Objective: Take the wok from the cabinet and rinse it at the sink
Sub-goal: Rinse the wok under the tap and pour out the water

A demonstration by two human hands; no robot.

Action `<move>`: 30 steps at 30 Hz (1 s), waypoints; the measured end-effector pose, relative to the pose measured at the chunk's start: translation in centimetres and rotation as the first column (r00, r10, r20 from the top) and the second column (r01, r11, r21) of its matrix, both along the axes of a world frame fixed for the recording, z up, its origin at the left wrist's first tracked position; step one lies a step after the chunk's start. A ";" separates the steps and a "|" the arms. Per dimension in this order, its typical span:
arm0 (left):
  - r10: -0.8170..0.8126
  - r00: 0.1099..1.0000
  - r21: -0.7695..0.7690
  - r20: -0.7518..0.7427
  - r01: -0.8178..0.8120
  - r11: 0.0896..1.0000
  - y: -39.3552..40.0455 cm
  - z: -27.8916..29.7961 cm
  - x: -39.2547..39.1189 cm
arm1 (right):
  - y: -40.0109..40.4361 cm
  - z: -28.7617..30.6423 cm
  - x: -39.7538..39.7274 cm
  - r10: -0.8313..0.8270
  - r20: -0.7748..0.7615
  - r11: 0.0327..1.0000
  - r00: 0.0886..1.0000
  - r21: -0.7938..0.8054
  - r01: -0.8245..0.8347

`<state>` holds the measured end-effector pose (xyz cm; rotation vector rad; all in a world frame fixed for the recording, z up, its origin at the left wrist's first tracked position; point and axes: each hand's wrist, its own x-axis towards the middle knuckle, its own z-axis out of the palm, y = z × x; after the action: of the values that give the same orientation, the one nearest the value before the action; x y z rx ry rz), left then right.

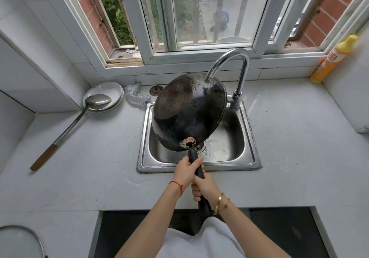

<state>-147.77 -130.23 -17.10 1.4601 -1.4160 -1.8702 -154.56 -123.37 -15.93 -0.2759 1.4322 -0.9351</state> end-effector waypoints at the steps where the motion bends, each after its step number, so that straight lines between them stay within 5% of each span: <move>1: 0.004 1.000 0.002 -0.003 -0.004 1.000 0.2 0.0 0.0 | 0.1 -0.1 0.0 -0.004 0.000 1.000 1.000 0.000 0.004; 30: -0.056 0.998 0.019 -0.027 0.056 0.998 0.1 0.3 -1.5 | 0.8 0.5 -1.2 -0.054 0.005 0.998 0.999 -0.011 0.054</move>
<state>-149.26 -130.11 -16.80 1.4140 -1.4439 -1.9356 -155.80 -122.60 -15.45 -0.2443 1.4367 -0.9872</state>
